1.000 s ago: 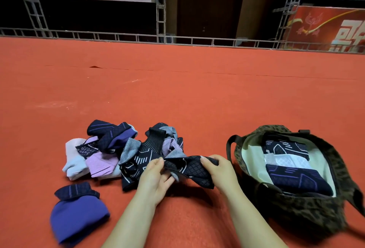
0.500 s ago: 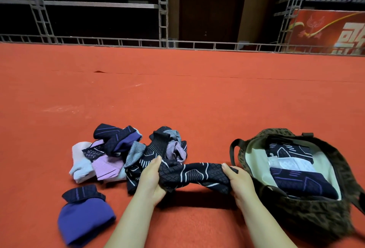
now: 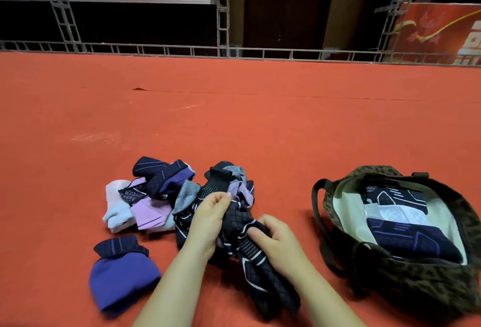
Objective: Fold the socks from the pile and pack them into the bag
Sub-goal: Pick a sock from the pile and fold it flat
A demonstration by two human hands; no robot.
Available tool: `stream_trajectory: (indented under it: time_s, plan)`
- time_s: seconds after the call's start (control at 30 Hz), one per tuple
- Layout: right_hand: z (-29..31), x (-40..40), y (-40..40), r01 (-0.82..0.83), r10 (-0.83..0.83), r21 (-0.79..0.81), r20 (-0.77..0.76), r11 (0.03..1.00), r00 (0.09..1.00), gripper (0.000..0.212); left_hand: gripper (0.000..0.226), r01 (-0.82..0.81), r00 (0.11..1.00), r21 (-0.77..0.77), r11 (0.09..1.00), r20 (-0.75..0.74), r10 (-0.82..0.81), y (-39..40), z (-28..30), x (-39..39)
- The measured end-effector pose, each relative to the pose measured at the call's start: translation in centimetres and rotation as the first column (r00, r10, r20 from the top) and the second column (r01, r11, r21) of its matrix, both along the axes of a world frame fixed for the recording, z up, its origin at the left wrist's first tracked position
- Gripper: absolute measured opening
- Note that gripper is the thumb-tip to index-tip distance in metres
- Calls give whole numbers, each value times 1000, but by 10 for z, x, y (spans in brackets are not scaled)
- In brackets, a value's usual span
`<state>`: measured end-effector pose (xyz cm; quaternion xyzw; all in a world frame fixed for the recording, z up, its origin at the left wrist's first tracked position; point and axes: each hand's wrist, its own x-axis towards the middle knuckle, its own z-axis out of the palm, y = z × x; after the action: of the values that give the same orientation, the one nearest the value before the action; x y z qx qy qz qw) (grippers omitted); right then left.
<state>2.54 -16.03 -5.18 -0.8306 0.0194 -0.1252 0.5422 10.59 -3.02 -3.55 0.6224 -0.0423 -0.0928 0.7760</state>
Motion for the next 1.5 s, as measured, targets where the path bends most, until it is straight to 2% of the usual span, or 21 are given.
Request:
stream_trajectory:
  time_s: [0.07, 0.13, 0.23, 0.43, 0.53, 0.63, 0.7, 0.77, 0.87, 0.93, 1.0, 1.1, 1.17, 1.2, 1.27, 1.3, 1.4, 1.5]
  plan:
    - [-2, 3, 3, 40, -36, 218, -21, 975, 999, 16, 13, -130, 988, 65, 989, 87, 124, 9, -6, -1]
    - [-6, 7, 4, 125, -123, 357, -30, 926, 992, 16, 24, -201, 973, 95, 975, 136, 187, 18, -10, -8]
    - [-7, 10, 3, 204, -215, 471, -30, 858, 976, 17, 30, -138, 981, 85, 987, 148, 124, 14, -16, -24]
    - [-2, 10, 15, 139, -177, 601, 4, 787, 984, 17, 11, -81, 990, 85, 993, 123, 70, 0, -21, -28]
    - [-1, 7, 12, 116, -156, 610, 13, 784, 988, 26, 10, 16, 998, 9, 1000, 64, -17, -1, -18, -28]
    - [1, 3, -2, 95, -106, 588, -15, 804, 994, 25, 15, 132, 990, -195, 972, -27, -140, -2, -12, -28]
    - [4, 1, -17, 119, -113, 487, -40, 865, 993, 25, 20, 158, 979, -333, 930, -70, -191, 1, -8, -24]
    - [6, 0, -32, 130, -115, 376, -64, 917, 991, 38, 25, 125, 981, -431, 894, -82, -177, 8, -3, -15]
    - [12, 0, -44, 104, -81, 279, -93, 955, 992, 46, 26, 177, 983, -365, 914, 16, -184, 12, 8, -5]
    - [19, 1, -48, 101, -79, 229, -101, 968, 992, 38, 19, 235, 971, -287, 929, 97, -216, 9, 20, -1]
    - [23, 4, -54, 100, -82, 199, -96, 975, 992, 33, 13, 270, 958, -280, 922, 174, -228, 7, 36, 4]
    - [32, 4, -57, 86, -74, 219, -61, 972, 995, 34, 40, 388, 907, -340, 856, 303, -291, 7, 59, 15]
    - [39, 3, -59, 67, -61, 211, -33, 975, 998, 33, 58, 473, 860, -285, 833, 353, -368, 5, 71, 21]
    - [44, 4, -60, 58, -56, 220, -14, 974, 998, 33, 57, 501, 840, -231, 834, 361, -405, 4, 76, 23]
    - [54, 7, -62, 35, -44, 306, 21, 951, 999, 36, 29, 524, 792, -59, 850, 400, -461, 1, 86, 26]
    - [60, 8, -65, 5, -23, 297, 56, 955, 998, 36, 13, 518, 760, 56, 853, 427, -490, -1, 95, 25]
    - [91, 9, -67, -119, 111, 43, 153, 992, 982, 47, 24, 500, 643, 359, 788, 456, -616, -7, 121, 22]
    - [126, 12, -66, -237, 254, -133, 137, 962, 957, 43, 21, 505, 557, 460, 730, 472, -683, -6, 144, 22]
